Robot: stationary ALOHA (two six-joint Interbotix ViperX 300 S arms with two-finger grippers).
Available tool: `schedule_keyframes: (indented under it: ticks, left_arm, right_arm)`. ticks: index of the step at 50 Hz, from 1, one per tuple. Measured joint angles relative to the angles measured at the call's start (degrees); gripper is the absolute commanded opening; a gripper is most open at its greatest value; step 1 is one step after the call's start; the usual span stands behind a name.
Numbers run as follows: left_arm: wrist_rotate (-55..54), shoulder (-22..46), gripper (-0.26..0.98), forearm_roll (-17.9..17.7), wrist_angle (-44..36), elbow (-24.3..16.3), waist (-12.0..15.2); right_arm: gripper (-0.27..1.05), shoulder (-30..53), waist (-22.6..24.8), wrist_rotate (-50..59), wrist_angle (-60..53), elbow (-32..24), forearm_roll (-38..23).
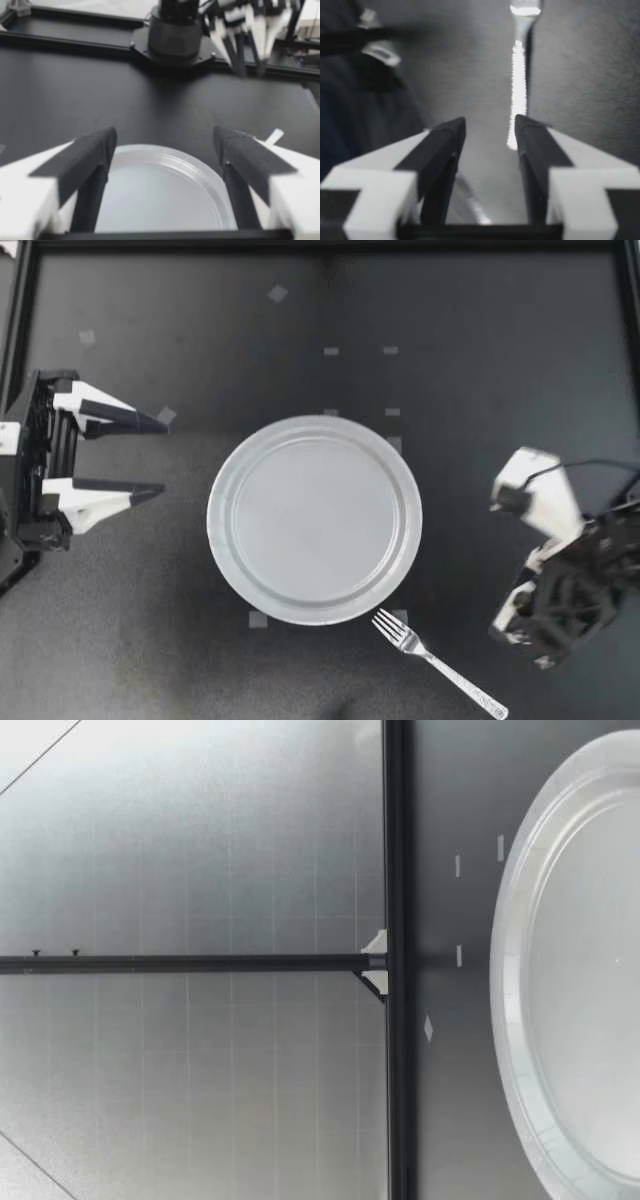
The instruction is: Pick up the fork and place it on the plate.
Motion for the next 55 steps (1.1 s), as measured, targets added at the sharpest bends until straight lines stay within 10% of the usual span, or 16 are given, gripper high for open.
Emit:
schedule_keyframes:
  ticks: [19,55]
  left_arm:
    - [3.0,-0.1,0.64,0.1,-0.3,0.2,0.0]
    - [7.1,-0.1,0.64,0.1,0.6,1.4,0.1]
  right_arm:
    - [0.5,23.1,1.5,-2.3,-4.9,-7.3,-7.0]
    - [0.5,30.7,5.5,1.1,-3.1,-13.7,-9.4]
